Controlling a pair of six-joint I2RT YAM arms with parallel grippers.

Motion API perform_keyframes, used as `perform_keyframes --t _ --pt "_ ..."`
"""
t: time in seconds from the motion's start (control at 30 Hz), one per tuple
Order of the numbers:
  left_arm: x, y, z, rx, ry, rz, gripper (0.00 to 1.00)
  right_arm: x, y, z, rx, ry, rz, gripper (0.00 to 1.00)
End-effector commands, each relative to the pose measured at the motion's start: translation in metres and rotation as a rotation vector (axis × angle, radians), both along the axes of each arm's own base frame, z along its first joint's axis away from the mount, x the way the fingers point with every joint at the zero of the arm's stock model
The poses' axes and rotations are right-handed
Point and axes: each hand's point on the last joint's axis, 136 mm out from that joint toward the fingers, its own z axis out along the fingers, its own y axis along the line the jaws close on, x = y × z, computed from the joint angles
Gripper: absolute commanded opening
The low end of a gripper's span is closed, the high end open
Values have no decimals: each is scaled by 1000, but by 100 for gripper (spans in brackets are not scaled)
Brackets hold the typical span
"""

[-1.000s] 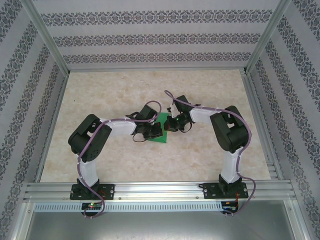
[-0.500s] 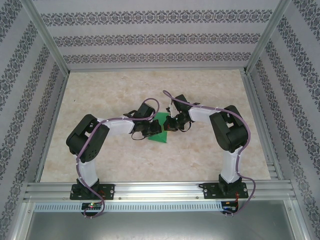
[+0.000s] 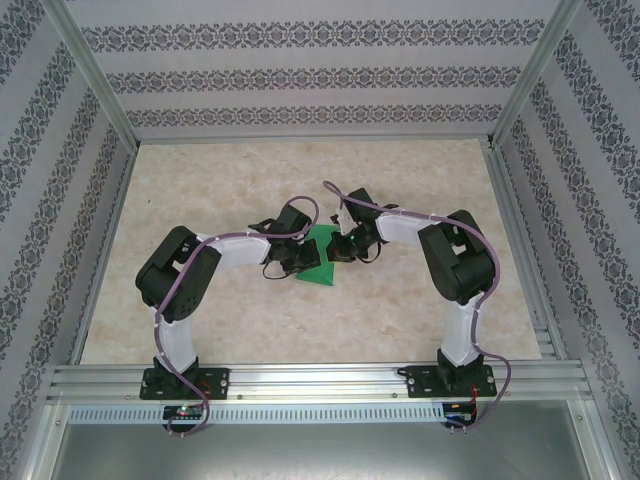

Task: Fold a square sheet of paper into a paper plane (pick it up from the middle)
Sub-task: Fold the triangle a second time at the center of the table.

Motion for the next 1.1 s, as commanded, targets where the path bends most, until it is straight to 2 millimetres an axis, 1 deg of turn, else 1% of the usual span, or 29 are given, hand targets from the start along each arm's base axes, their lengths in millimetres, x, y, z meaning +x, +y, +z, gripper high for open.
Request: perform_keyframes --t 0.0,0.13,0.33,0.4,0.47,0.63,0.7,0.77,0.83,0.9,1.07 --pt "14 33 -9 100 2 66 10 -20 -52 -57 -286 77 -15 3" --pt "25 42 -10 107 -1 85 11 -22 -54 -61 -308 77 -3 3" --pt "39 59 -19 100 14 114 11 -24 -57 -63 -327 76 7 3" --pt "44 63 -17 93 9 115 11 -24 -57 -63 -330 75 9 3" --pt "50 64 -10 86 -5 107 11 -24 -56 -62 -330 74 9 3" --pt "59 54 24 38 -95 59 12 -23 -56 -61 -329 70 10 3" --pt "58 48 37 13 -125 30 12 -23 -56 -61 -329 71 10 3" --pt "52 35 45 -7 -139 -13 12 -23 -55 -61 -326 69 10 3" --pt "44 24 46 -15 -140 -49 12 -23 -55 -61 -326 68 11 3" --pt "37 17 41 -12 -129 -68 11 -23 -54 -60 -322 69 9 3" --pt "29 13 20 -3 -76 -68 8 -22 -51 -59 -302 69 10 3"
